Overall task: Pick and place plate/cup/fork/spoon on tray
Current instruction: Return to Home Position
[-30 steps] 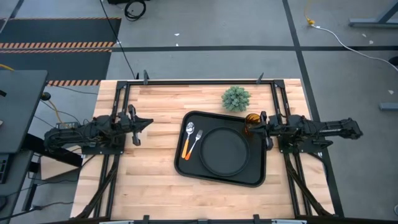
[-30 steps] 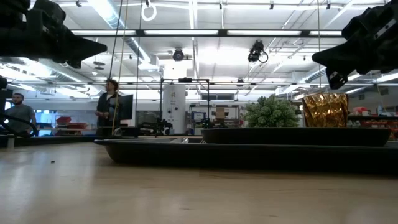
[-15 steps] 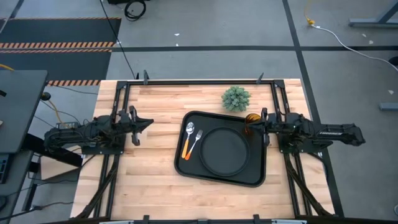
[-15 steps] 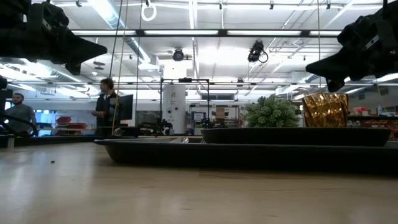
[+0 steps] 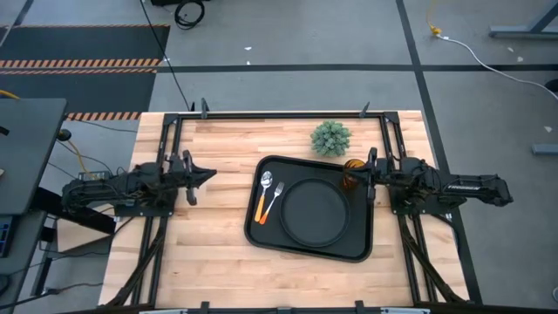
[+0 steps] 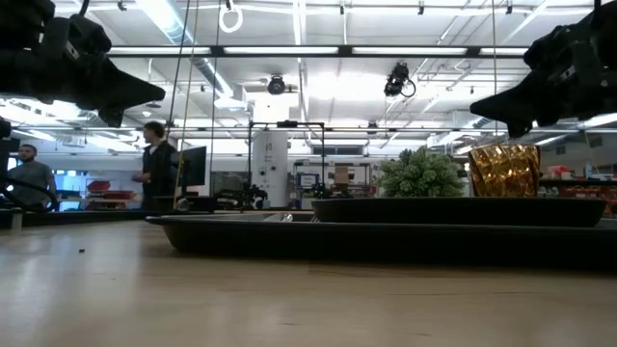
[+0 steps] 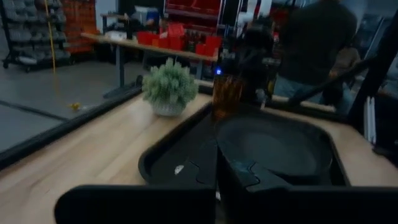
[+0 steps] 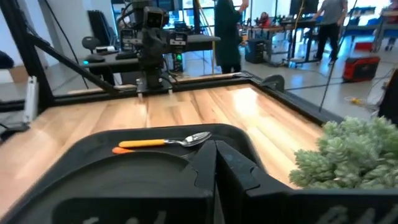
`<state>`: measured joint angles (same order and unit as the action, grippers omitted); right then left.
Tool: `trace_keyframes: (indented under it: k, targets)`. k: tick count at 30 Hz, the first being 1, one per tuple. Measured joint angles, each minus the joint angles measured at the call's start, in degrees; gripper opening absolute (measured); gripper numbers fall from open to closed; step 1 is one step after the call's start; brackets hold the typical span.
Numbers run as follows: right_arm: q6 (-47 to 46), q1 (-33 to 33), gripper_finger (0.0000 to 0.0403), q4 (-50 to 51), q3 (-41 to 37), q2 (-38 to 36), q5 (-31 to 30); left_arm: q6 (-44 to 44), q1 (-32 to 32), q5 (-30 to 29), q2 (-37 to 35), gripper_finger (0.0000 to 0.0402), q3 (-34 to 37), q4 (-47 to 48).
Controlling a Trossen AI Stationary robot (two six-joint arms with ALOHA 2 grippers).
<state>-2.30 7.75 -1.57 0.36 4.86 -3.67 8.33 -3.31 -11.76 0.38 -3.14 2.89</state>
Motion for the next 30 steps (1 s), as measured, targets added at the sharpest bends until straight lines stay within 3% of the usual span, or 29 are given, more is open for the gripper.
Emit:
trace_keyframes:
  k: [12, 17, 23, 30]
  targets:
    - [-4.6, 0.0, 0.0016, 0.0, 0.0, 0.0, 0.5, -0.8, 0.0, 0.1, 0.0, 0.0007, -0.2, 2.4]
    - [-4.6, 0.0, 0.0017, 0.0, 0.0, 0.0, 0.6, -10.1, 0.0, 0.1, 0.0, 0.0007, -0.2, 2.1]
    - [-3.6, 0.0, 0.0016, 0.0, 0.0, 0.0, 0.6, 3.9, 0.0, -0.1, 0.0, 0.0007, 0.1, -3.9]
    - [2.6, 0.0, 0.0018, 0.0, 0.0, 0.0, 0.4, 4.8, 0.0, -1.7, 0.0, 0.0007, 2.7, -10.4]
